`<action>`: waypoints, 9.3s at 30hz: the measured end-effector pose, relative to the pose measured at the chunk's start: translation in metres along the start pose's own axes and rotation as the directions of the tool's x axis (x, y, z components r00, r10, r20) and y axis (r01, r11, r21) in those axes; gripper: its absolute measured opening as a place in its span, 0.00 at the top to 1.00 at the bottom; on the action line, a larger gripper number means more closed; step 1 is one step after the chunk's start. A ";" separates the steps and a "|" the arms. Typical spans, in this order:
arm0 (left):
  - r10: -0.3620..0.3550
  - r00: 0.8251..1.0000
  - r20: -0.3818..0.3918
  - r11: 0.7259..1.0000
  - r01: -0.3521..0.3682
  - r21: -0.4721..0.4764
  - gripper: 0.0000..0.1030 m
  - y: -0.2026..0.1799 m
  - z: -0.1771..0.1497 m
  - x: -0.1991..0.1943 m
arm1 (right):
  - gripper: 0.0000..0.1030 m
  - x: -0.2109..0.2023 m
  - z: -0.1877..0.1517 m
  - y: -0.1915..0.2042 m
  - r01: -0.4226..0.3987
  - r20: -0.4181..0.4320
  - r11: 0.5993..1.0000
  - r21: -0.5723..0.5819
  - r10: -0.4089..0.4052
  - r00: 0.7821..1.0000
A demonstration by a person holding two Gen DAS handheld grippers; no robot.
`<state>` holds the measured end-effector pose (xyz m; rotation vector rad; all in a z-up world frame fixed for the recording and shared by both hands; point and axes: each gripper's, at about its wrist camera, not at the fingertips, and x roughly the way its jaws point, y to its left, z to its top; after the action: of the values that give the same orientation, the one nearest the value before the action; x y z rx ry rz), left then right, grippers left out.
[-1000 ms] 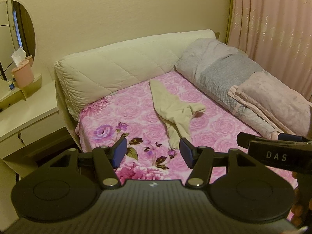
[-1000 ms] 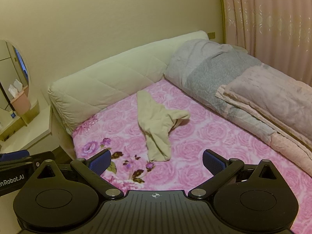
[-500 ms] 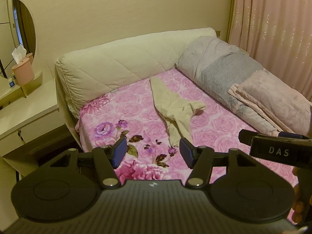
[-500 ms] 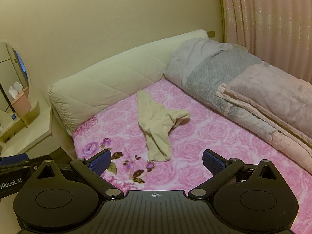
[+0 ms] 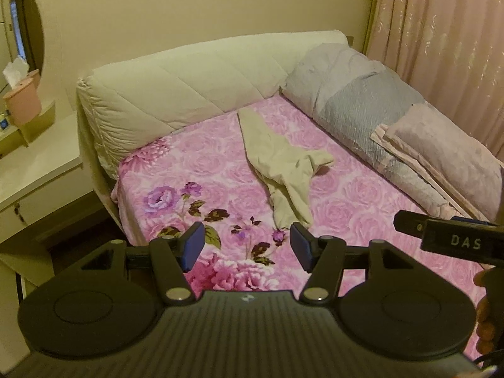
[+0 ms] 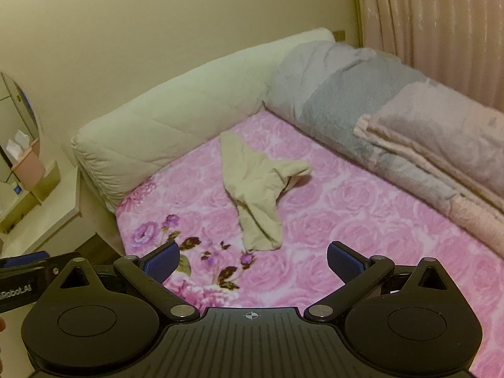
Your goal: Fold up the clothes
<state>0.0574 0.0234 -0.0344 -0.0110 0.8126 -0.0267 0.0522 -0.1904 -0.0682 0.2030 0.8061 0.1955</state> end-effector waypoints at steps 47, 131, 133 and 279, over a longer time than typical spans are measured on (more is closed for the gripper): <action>-0.265 0.866 -0.424 0.935 0.337 0.106 0.46 0.069 0.142 0.448 | 0.27 0.409 0.030 -0.068 0.200 -0.232 0.877 0.438 -0.105 0.967; -0.494 0.680 -0.542 0.218 0.700 0.680 0.47 -0.076 -0.092 0.003 | 0.14 -0.216 -0.316 0.052 0.508 -0.313 0.224 0.832 -0.566 0.762; -0.493 0.681 -0.542 0.217 0.700 0.681 0.47 -0.079 -0.095 0.001 | 0.14 -0.217 -0.316 0.052 0.511 -0.317 0.223 0.830 -0.565 0.762; -0.423 0.514 -0.747 0.691 0.716 0.102 0.53 -0.191 -0.153 0.288 | 0.23 -0.144 -0.475 -0.293 0.188 -0.194 -0.054 0.981 -0.409 0.892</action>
<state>0.1405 -0.1757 -0.3450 0.1235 1.5128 -0.9209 -0.3637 -0.4584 -0.3630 1.4326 0.6514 -0.9543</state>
